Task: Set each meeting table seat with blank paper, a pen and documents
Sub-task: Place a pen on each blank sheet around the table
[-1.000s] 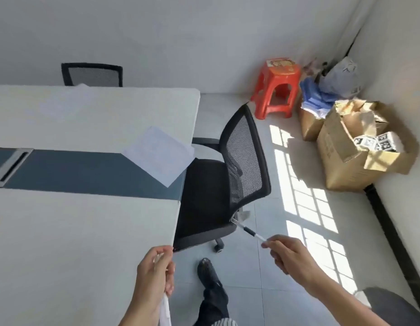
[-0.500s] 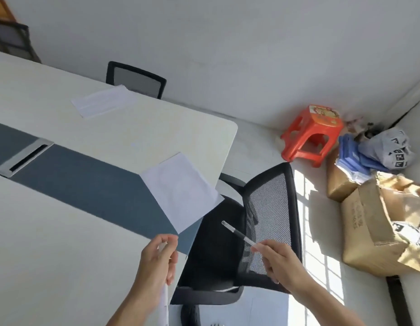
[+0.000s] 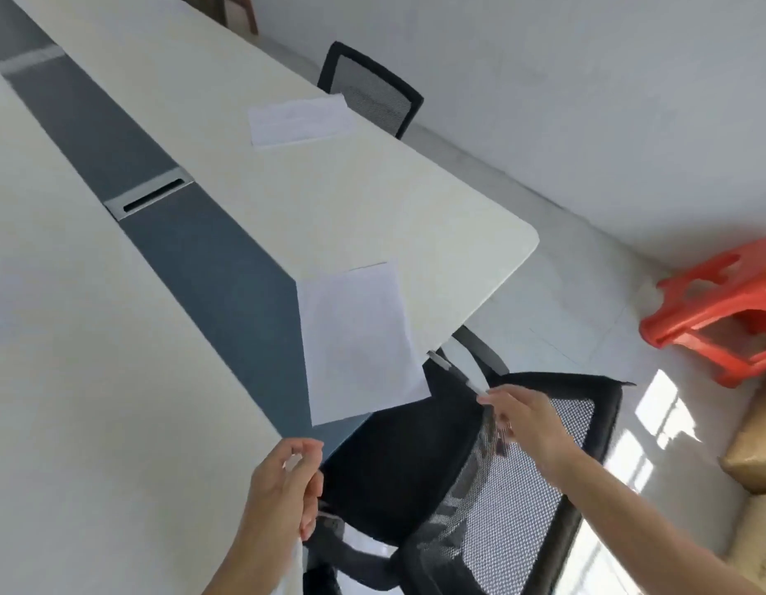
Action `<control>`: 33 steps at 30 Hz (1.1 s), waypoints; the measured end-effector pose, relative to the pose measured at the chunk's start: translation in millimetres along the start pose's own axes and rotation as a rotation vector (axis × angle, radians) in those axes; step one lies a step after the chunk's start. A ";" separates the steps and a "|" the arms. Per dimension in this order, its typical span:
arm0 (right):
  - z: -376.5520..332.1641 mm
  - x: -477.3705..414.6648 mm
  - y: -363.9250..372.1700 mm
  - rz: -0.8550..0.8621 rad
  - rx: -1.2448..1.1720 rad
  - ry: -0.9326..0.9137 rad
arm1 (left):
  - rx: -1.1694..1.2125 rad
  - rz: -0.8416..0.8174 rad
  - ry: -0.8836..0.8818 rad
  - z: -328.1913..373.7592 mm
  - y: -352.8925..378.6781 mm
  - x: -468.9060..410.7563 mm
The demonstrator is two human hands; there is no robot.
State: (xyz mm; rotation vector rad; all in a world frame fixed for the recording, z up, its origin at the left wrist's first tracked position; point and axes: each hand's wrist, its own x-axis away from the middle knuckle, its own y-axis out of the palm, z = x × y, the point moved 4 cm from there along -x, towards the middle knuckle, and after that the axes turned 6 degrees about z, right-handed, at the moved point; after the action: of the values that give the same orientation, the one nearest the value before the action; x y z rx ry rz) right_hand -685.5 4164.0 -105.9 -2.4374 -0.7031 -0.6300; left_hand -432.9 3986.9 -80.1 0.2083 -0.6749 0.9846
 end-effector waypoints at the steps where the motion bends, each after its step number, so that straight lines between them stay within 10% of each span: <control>1: -5.1 -25.6 -1.8 -0.002 0.045 -0.020 | 0.019 0.039 -0.018 -4.1 6.2 4.5; 19: -50.7 -213.5 75.2 -0.034 0.760 -0.275 | 0.323 0.630 -0.147 -55.7 -1.3 116.5; 33: -26.8 15.9 4.6 -0.330 0.395 -0.360 | 0.294 0.440 0.129 3.0 20.6 105.2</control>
State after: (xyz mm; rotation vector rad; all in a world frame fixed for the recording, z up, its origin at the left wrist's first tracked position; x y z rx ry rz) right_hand -678.4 4150.3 -78.4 -2.0952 -1.2616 -0.1404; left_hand -412.2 4070.5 -16.1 0.2565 -0.4619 1.5091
